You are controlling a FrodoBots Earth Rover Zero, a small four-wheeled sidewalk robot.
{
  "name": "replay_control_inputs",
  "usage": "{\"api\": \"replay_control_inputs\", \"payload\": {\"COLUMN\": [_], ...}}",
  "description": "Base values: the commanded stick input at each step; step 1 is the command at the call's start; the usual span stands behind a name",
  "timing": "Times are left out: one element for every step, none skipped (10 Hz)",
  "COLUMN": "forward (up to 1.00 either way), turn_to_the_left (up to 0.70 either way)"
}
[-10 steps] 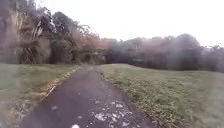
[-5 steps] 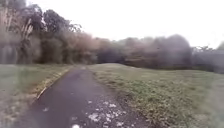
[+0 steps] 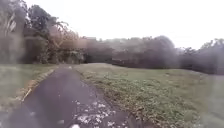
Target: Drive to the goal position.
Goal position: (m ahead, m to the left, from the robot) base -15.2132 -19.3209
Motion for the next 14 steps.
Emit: {"api": "replay_control_inputs", "payload": {"forward": [0.06, 0.22, 0.69, 0.85, 0.85, 0.85, 0.85, 0.85, 0.85, 0.85, 0.85, 0.85, 0.85, 0.85], "turn_to_the_left": [-0.19, 0.0, 0.0, 0.0, 0.0, 0.0, -0.09, -0.28, -0.32, -0.34, -0.34, -0.34, -0.34, -0.34]}}
